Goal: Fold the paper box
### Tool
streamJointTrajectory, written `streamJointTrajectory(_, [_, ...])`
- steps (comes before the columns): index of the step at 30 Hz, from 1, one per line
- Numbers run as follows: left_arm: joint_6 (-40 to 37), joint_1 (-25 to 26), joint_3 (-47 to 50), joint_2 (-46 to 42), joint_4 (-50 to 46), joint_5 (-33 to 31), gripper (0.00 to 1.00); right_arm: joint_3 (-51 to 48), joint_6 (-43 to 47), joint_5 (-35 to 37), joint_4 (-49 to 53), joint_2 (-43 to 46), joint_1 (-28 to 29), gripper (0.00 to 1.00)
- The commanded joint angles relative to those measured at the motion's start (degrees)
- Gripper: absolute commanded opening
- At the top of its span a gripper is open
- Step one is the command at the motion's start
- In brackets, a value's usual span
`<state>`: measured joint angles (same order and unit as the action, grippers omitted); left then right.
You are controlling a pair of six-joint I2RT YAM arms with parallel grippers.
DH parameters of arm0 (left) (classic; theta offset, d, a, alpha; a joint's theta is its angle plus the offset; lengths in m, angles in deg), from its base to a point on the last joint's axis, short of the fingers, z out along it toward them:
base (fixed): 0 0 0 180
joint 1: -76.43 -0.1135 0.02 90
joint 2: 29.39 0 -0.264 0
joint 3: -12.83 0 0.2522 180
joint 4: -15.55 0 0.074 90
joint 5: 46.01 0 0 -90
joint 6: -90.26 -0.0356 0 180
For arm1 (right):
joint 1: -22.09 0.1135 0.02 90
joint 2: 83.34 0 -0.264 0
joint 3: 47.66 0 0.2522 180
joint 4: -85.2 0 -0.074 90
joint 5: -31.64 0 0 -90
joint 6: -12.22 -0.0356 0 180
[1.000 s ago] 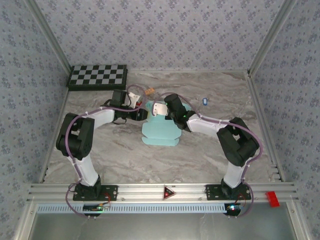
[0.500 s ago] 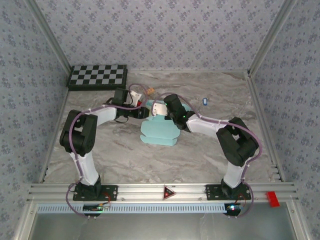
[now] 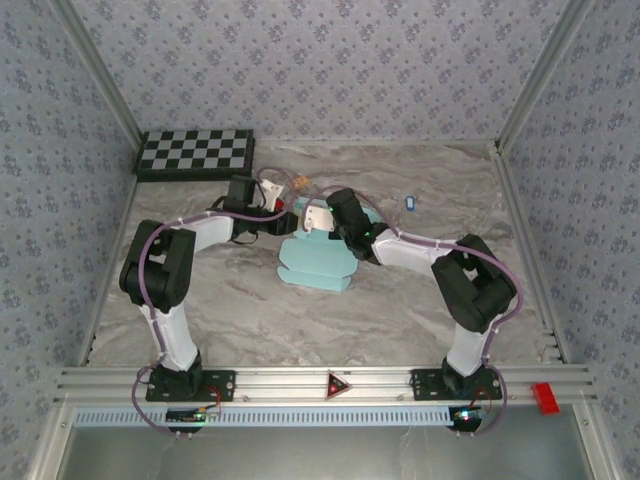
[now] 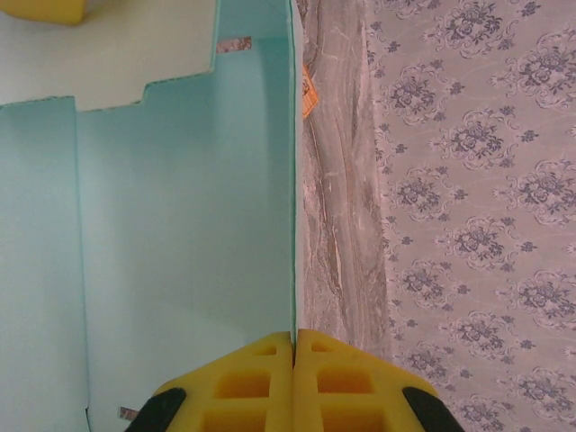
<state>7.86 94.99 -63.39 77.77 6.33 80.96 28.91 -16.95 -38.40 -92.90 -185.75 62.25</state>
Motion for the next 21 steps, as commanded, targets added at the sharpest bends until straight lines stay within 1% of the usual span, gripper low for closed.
streamJointTrajectory(1, [0.1, 1.2, -0.1, 0.6, 4.5, 0.2, 0.34, -0.8, -0.8, -1.8, 0.7, -0.8, 1.1, 0.00])
streamJointTrajectory(8, [0.4, 2.1, -0.3, 1.1, 5.3, -5.5, 0.40, -0.6, -0.6, -2.0, 0.9, -0.9, 1.1, 0.00])
streamJointTrajectory(16, [1.9, 2.3, 0.0, 1.6, 7.8, -7.8, 0.41, -0.9, -0.8, -2.1, 1.0, -0.5, 1.5, 0.00])
streamJointTrajectory(21, [1.7, 2.6, 0.0, 1.8, 7.6, -10.2, 0.44, -0.8, -0.6, -2.2, 1.1, -0.6, 1.5, 0.00])
